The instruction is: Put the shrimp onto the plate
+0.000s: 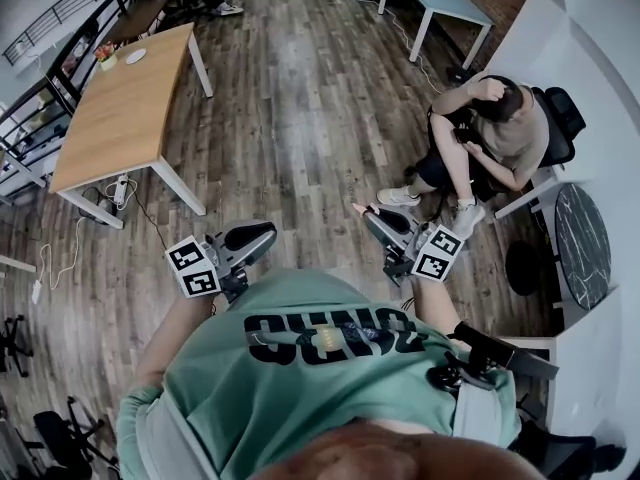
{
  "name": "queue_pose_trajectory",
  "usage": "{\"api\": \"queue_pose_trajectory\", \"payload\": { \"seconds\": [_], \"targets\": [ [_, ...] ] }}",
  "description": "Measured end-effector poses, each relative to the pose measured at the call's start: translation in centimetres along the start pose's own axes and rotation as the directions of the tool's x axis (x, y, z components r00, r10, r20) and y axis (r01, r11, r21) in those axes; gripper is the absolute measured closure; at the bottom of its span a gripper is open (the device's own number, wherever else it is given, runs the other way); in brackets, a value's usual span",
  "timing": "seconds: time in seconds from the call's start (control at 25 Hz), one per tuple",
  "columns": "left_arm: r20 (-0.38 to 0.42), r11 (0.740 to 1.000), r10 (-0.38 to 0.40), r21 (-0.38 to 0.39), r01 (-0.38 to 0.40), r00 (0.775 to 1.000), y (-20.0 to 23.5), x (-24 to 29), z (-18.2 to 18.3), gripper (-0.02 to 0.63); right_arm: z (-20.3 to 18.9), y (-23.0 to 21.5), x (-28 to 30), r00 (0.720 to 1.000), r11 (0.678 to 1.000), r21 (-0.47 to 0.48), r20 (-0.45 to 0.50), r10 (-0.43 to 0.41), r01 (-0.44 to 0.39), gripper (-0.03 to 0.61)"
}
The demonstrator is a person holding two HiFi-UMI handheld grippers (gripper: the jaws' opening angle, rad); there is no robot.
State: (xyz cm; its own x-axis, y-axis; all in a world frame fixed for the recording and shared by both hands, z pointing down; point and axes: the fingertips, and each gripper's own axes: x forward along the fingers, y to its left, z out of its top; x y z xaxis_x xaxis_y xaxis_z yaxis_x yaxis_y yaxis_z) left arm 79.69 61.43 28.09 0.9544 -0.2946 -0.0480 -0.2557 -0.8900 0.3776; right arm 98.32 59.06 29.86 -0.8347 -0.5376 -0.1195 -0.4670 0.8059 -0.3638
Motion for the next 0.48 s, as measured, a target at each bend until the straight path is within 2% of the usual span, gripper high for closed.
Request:
{"api": "queue_pose_trajectory", "payload": {
  "seconds": [0.2, 0.48],
  "targets": [
    [-0.044, 0.999, 0.027, -0.019, -0.028, 0.999, -0.1, -0.6, -1.0, 0.565, -2.6, -0.1, 0.8, 0.999, 0.997, 0.066, 0.008, 0.032, -0.033, 0.532],
    [-0.047, 0.998, 0.058, -0.027, -0.060, 0.997, 0.5, -2.2, -1.0, 0.565, -4.4, 0.3, 3.5, 0.996, 0.989, 0.120, -0.012, 0.088, -0.085, 0.532]
  ]
}}
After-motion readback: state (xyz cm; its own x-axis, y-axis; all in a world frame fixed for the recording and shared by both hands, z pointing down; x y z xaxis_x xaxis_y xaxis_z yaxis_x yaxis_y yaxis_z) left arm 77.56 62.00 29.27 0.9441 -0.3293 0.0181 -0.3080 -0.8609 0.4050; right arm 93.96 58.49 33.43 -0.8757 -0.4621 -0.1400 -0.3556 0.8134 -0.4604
